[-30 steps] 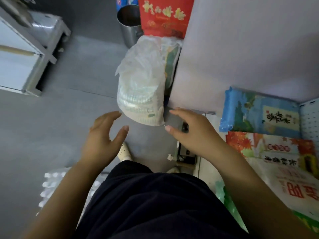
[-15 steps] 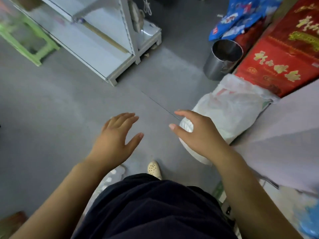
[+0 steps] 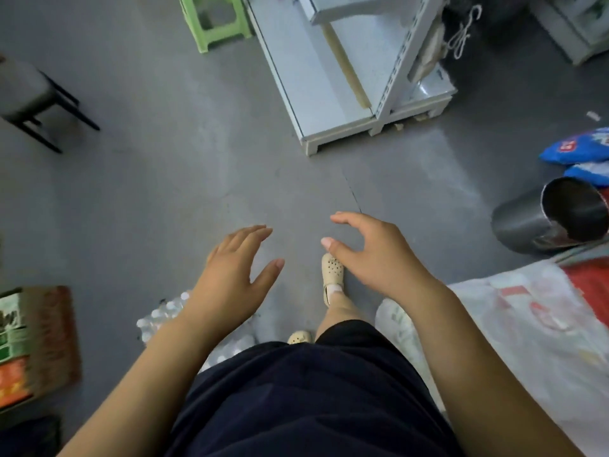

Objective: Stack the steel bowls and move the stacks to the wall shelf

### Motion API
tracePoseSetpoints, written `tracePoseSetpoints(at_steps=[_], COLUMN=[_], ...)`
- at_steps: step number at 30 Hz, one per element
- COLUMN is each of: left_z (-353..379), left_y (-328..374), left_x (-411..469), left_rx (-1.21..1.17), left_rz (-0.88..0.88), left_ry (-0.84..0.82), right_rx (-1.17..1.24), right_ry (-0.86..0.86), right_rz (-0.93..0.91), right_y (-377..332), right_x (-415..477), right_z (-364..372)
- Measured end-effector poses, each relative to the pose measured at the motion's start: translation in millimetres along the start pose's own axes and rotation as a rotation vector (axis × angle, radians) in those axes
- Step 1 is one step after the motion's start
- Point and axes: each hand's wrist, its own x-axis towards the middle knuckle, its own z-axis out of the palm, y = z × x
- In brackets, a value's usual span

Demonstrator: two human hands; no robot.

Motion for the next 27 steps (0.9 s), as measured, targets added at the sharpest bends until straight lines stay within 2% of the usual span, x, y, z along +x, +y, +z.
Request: tracePoseSetpoints(at_steps=[6,13,21,27], left_z=[-27,-58,-115,-214], left_y=[7,13,-40,-120], left_x=[90,176,241,311], left_rx=[-0.033,-0.143,-0.216,-0.175], left_rz=[-0.173,-0.273,-0.415,-0.41], left_ry=[0.099,0.233,0.348,0.399], right_rx=[-0.083,-0.177,-0.219,-0.199], right_ry=[-0.138,-0.172,-0.309,-0.265], right_rz=[-0.111,-0.185,-0.28,-0.297], right_y=[-23,-52,-127,-220], right_x=[117,240,353,447], right_z=[-44,-90,-60,-28])
